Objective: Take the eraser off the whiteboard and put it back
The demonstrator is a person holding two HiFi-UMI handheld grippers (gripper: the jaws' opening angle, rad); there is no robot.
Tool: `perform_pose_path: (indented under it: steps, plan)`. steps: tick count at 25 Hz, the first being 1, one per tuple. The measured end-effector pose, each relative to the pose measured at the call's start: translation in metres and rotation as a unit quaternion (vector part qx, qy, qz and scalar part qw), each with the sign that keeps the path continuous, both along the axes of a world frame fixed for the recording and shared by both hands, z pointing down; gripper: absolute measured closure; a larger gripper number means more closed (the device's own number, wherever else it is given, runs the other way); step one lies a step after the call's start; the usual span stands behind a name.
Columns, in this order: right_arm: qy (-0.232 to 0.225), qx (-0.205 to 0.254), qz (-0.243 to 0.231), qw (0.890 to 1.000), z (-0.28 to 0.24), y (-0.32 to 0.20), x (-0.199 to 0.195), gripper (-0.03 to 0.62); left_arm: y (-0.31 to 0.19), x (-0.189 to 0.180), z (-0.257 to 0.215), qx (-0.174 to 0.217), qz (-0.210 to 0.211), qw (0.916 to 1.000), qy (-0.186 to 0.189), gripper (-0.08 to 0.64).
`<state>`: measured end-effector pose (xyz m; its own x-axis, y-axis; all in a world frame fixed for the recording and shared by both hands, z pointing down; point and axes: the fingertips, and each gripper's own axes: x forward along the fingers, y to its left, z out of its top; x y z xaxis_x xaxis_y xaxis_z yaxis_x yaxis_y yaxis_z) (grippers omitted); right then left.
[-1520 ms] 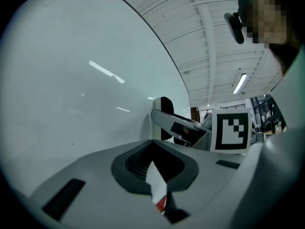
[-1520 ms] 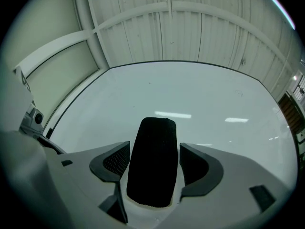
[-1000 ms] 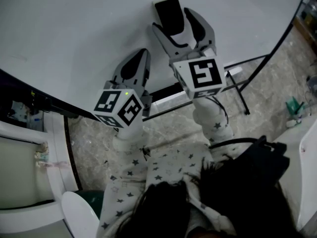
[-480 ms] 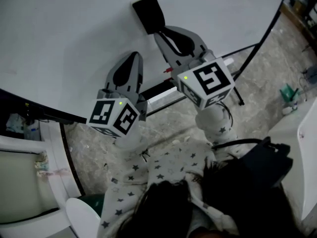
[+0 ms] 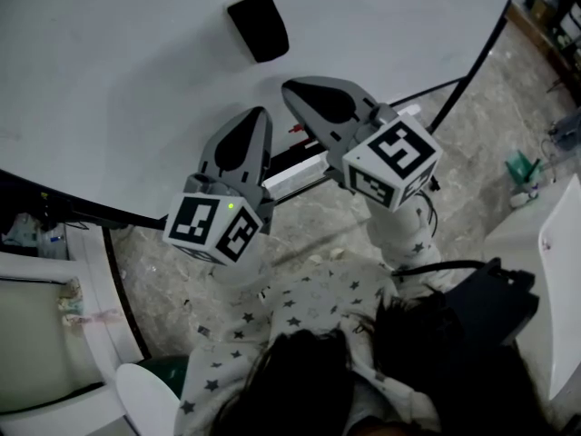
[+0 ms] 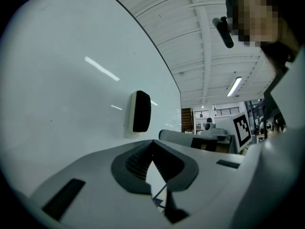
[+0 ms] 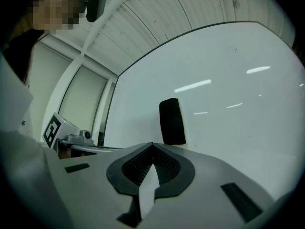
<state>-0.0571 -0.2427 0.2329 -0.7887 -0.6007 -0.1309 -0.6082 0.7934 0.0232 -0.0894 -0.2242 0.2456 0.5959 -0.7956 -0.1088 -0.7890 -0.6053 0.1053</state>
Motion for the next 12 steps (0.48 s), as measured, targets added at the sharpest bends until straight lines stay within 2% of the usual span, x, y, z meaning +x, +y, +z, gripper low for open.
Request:
perform_pose_path:
  steps: [2, 7, 12]
  plan:
    - [0.012, -0.008, -0.012, 1.000, 0.007, -0.002, -0.008, 0.584, -0.003, -0.005, 0.003, -0.005, 0.000, 1.0000, 0.002, 0.559]
    - [0.027, -0.015, -0.034, 0.999, 0.014, 0.028, 0.019, 0.584, 0.028, 0.024, 0.001, -0.005, 0.008, 0.9999, -0.009, 0.558]
    - [0.030, -0.024, -0.041, 0.998, 0.023, 0.028, 0.020, 0.584, 0.027, 0.026, 0.007, -0.008, 0.010, 0.9999, -0.010, 0.558]
